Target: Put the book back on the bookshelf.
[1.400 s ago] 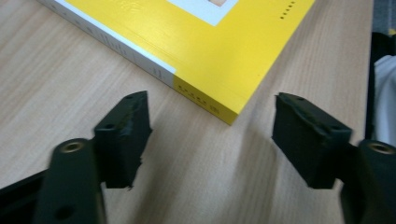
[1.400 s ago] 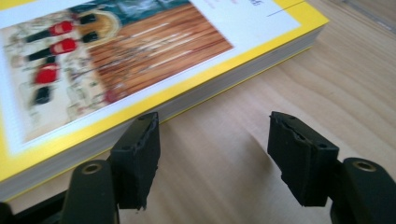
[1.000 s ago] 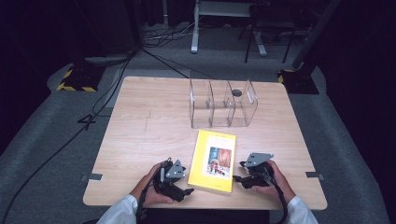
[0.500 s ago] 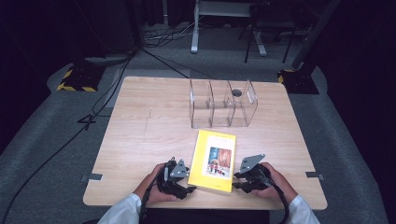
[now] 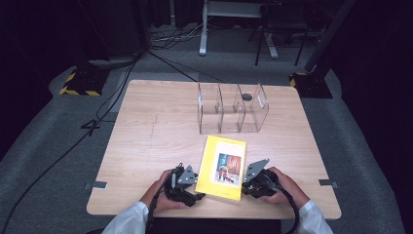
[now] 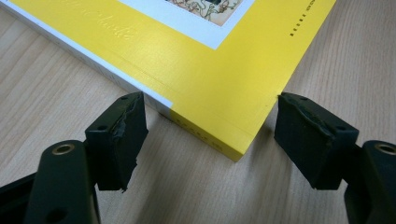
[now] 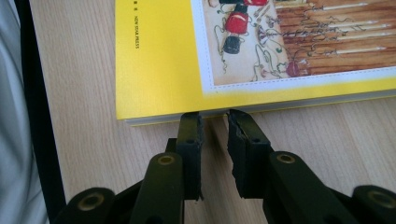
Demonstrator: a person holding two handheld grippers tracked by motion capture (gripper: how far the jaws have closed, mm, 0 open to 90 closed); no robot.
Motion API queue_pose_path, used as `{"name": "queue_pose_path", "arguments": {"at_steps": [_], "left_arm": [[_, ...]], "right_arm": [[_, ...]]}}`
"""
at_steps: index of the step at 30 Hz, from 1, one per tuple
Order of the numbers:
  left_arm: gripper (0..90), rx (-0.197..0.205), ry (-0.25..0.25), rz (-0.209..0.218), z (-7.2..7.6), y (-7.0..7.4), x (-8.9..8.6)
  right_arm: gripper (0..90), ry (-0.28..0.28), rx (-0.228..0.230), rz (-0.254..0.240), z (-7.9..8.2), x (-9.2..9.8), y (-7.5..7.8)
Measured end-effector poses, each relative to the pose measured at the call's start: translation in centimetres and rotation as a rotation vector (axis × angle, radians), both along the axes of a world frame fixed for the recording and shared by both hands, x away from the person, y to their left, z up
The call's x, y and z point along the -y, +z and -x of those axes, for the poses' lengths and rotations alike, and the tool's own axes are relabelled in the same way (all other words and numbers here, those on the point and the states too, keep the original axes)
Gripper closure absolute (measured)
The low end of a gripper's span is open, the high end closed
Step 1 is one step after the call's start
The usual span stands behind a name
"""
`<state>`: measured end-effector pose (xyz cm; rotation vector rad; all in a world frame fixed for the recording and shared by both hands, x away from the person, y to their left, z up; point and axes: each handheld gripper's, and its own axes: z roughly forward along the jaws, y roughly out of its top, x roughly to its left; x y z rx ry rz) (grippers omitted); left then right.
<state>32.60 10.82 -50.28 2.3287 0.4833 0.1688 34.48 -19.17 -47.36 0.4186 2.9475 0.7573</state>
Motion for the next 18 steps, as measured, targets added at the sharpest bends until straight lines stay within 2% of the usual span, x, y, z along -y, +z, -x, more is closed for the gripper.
{"name": "queue_pose_path", "arguments": {"at_steps": [2, 8, 10, 11, 12, 13, 18], "left_arm": [[25.8, 0.0, 0.001, 0.002, 0.0, 0.0, 0.0], [25.8, 0.001, 0.0, 0.003, 0.0, 0.0, 0.0], [25.9, 0.001, -0.001, 0.005, 0.0, 0.0, -0.1], [25.9, 0.001, 0.0, 0.005, 0.0, 0.0, -0.1], [25.9, 0.001, 0.0, 0.005, 0.0, 0.0, -0.1], [25.9, 0.0, 0.002, 0.005, 0.1, 0.0, -0.1], [25.9, 0.003, 0.002, 0.008, 0.1, -0.1, -0.1]], "right_arm": [[74.9, -0.017, -0.002, -0.032, 0.0, 0.2, -0.2], [74.0, -0.026, 0.018, -0.049, 0.3, 0.5, -0.3], [72.8, -0.045, 0.019, -0.08, 0.2, 0.8, -0.1], [73.0, -0.059, 0.002, -0.121, 0.1, 1.2, 0.2], [73.0, -0.059, 0.002, -0.121, 0.1, 1.2, 0.2], [73.6, -0.062, -0.001, -0.146, 0.0, 1.3, 0.3], [71.9, -0.076, 0.014, -0.132, 0.1, 1.7, 0.3]]}}
